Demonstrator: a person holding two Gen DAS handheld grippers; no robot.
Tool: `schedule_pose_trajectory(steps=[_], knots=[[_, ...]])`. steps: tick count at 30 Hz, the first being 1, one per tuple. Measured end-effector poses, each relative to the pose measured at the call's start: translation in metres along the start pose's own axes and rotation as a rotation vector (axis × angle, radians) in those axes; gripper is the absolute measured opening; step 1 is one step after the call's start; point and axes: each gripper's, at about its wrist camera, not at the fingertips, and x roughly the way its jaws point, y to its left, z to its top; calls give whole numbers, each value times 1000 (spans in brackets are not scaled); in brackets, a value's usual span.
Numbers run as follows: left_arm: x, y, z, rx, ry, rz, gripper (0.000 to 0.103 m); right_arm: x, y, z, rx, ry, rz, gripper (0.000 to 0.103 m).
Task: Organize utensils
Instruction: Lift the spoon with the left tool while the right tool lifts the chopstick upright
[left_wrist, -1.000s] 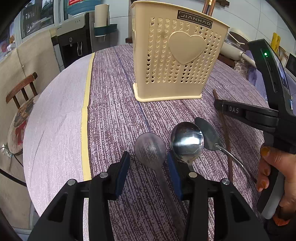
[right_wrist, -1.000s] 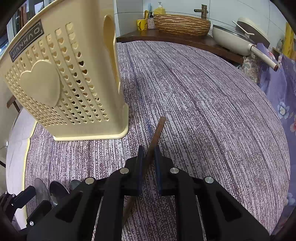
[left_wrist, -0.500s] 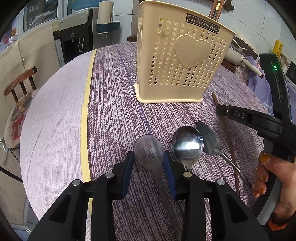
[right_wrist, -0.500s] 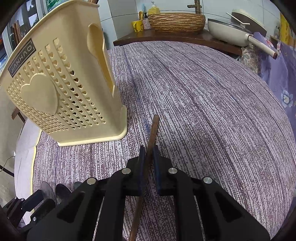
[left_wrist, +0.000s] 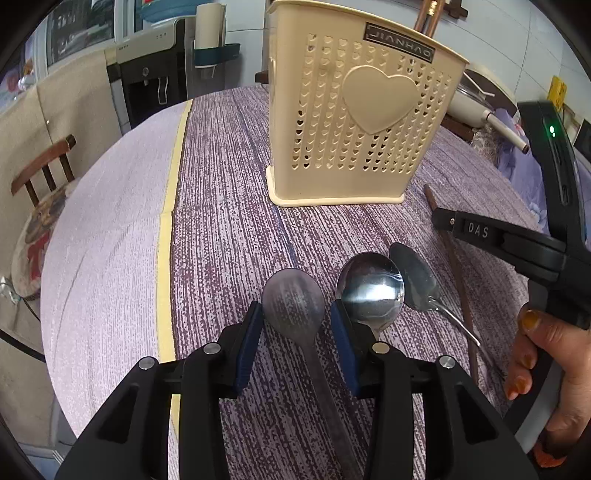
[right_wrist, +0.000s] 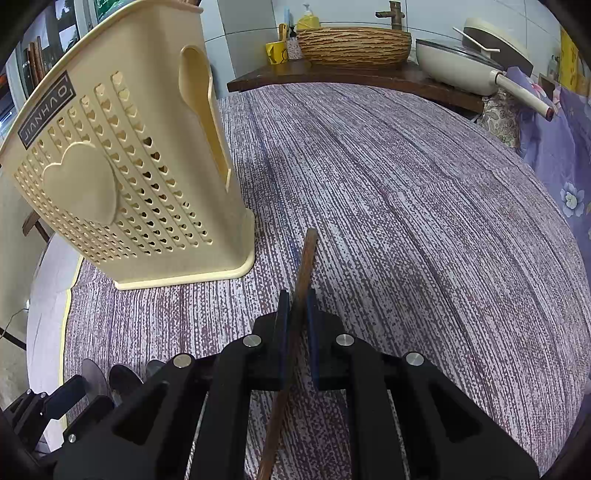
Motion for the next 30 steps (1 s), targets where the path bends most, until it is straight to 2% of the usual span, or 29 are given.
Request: schedule_pose_trajectory(steps=[12,30], knots=[[8,-14,5,26,-4,52,39,0,2,0,-3,-4,-4,10],[3,-6,13,-9,-25,-1,36,-2,-6,5,47,-21,21,10]])
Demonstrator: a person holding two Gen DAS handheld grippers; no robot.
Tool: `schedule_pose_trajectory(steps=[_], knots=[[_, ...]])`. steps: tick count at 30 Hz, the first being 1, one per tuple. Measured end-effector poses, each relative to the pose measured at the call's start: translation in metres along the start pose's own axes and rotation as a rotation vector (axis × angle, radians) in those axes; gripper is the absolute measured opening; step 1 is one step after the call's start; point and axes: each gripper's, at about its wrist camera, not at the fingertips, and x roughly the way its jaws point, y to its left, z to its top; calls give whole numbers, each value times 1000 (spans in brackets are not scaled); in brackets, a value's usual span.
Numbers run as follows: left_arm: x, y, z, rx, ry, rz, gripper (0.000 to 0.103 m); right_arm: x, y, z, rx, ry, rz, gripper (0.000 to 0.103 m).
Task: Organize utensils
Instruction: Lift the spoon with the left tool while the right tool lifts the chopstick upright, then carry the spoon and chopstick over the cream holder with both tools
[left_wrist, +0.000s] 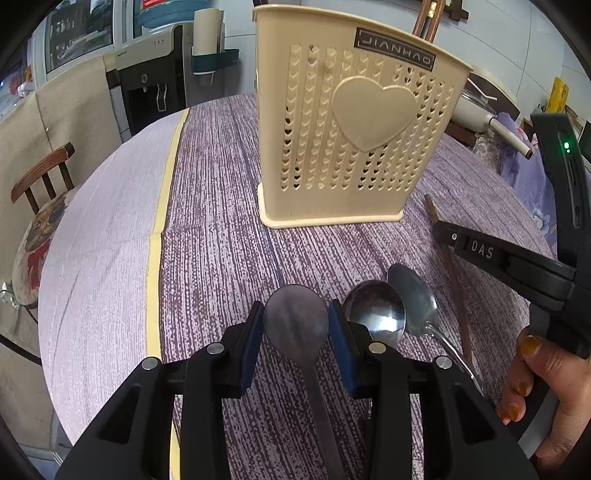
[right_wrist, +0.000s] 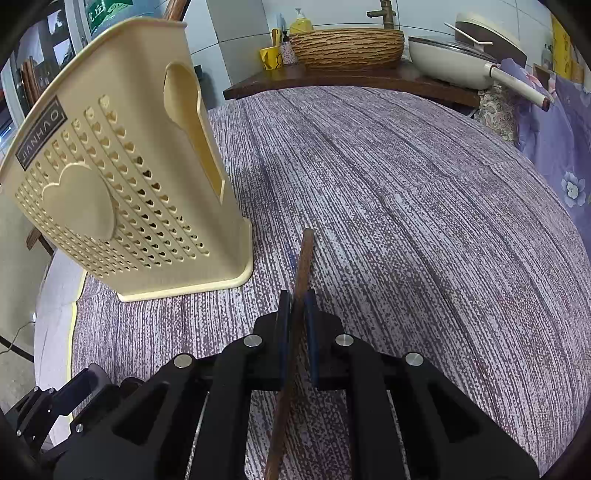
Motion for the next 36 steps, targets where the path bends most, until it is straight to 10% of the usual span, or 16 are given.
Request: schedule_pose_trajectory(steps=[36], knots=[[-84,15,43,-11,-317,-88,36,-155,-5,14,-50,-420,146,9]])
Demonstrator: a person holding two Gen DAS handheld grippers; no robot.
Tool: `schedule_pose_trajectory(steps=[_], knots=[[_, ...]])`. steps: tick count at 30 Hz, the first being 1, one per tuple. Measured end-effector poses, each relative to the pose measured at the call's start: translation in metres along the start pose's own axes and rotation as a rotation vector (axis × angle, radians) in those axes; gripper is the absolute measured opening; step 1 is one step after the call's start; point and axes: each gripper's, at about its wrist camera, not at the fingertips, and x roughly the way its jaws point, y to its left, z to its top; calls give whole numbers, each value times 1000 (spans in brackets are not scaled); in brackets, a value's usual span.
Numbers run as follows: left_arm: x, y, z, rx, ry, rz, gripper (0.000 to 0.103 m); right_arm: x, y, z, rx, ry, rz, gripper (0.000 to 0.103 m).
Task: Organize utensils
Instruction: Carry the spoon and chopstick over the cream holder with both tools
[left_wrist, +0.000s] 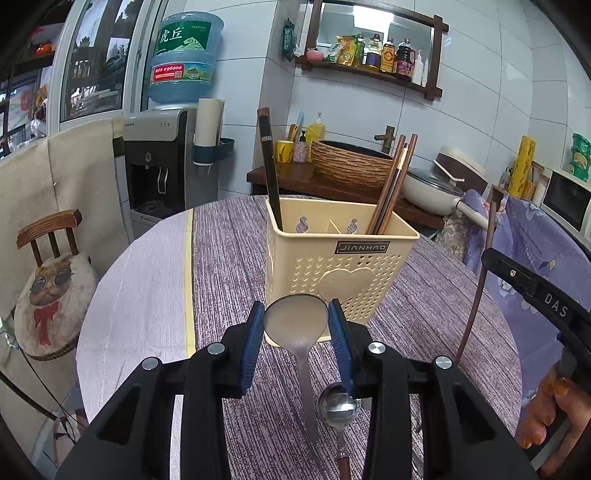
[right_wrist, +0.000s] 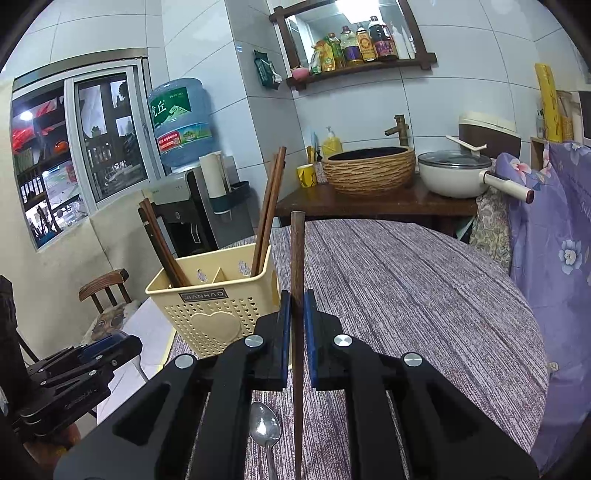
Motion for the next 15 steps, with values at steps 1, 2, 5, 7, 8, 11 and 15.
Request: schedule_pose_trajectory(steps=[1,2,5,7,8,11,15], knots=[[0,0,0,0,0,-1,36,-1,-1,1,2,-1,4,9],[0,0,1,0,0,-2,36,-3,-1,1,3,-2,9,9],[-1,1,1,1,-1,-3,35,-4,1,1,-12,-2,18,9],[-2,1,2,1,-1,-8,35,-5,3,0,-17,-3,21,9],[-2,1,3,2,-1,-8,35,-6,3,1,-18,-3,23,9],[-4,3,6,0,-1,-13,35,-7,3,2,-17,-3,31,9],[-7,5,9,-3,-6,-21,35,-10,4,4,-16,-4,40,9]])
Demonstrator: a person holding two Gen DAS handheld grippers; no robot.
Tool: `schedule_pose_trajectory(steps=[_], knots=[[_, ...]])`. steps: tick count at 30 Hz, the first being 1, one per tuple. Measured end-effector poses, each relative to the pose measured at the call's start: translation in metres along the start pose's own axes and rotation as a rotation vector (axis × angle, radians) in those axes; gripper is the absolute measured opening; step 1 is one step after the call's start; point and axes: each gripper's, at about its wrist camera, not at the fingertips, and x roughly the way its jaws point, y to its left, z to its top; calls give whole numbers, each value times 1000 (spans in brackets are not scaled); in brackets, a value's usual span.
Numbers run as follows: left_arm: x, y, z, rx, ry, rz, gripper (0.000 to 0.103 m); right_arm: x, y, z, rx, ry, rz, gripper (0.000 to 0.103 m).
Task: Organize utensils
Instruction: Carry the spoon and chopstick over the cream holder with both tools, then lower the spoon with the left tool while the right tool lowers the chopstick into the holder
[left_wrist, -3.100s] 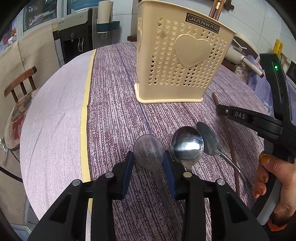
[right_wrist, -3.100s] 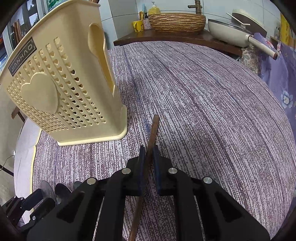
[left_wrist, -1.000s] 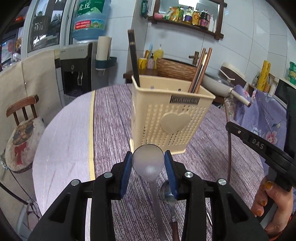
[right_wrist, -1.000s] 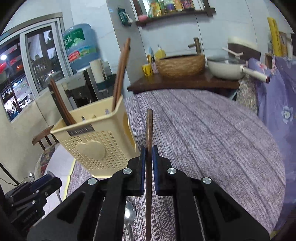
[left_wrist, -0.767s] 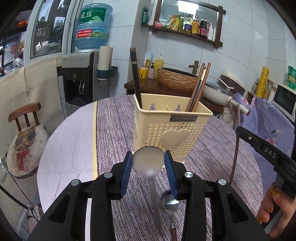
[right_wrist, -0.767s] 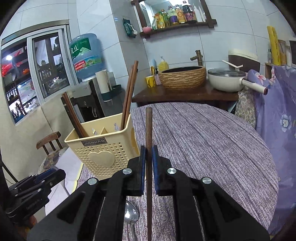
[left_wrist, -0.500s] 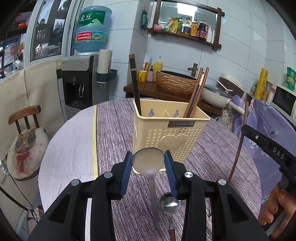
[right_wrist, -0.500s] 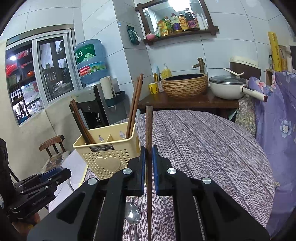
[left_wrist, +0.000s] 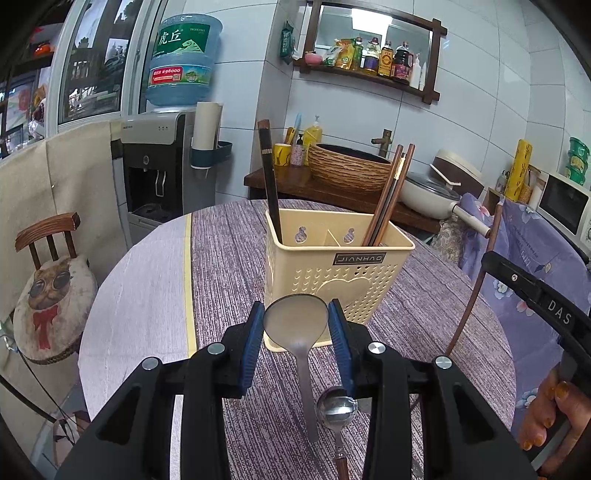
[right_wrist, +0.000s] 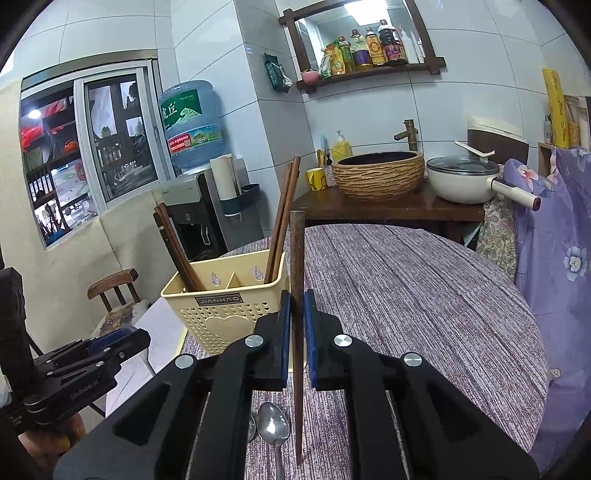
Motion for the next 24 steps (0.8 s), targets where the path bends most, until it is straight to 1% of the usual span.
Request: schedule_pose_trajectory(steps=[8,14,17,20,24], knots=[[-6,-1,13,6,-23,-19,35,-8,6,12,-21,-32,17,8],[-12,-2,35,5,-49,-53,35,-13,16,29,-48,-47,41,8],[-14,-1,52,-1,-72,-61,35,-17,22,45,-60,-52,65,8],[-21,-1,76,-5,-123,-52,35,-19,30,62,-82,-49,92,8],[-30,0,107,-29,-176,-67,35,-28,41,90,-97,-64,133,8]])
